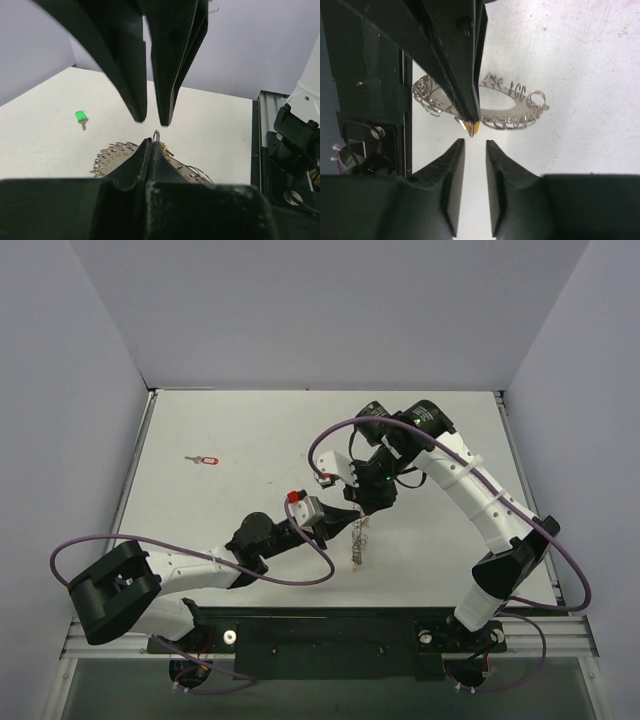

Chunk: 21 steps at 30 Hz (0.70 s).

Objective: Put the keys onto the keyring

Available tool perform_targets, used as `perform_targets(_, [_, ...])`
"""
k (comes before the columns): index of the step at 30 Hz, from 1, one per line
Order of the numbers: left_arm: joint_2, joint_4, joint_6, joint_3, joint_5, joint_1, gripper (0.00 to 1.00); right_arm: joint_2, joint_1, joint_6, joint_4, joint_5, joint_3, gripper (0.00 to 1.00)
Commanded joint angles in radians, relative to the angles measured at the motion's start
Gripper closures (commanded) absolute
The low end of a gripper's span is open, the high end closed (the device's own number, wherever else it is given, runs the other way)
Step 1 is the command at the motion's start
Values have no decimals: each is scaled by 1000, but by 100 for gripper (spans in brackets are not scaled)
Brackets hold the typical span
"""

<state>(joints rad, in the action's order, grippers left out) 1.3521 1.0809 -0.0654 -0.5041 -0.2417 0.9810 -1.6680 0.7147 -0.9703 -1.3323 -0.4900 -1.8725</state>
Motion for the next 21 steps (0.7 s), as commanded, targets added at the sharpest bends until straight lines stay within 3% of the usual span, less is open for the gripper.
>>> perform_targets(1, [-50,224,-111,42,59,-11,100,73,-67,-19,-237,-117,-37,76])
perform_targets(2, [-50,258,-138,59,65,-13,100,86,-90,-30,-235,-155,-34,70])
perform_targets(6, [-54,401,-191,90,87,-15,100,134,-170,-106,-225,-321,16,66])
perform_targets(9, [-65,477,-226,102,122,-13,100,186,-205,-142,-112,-424,111,64])
perform_targets(16, [-74,562,-274,101,226,-4,100,232,-202,106,177,-528,216,62])
perform_targets(21, [-70,562,-277,73,211,-1,100,244,-202,300,355,-498,272,64])
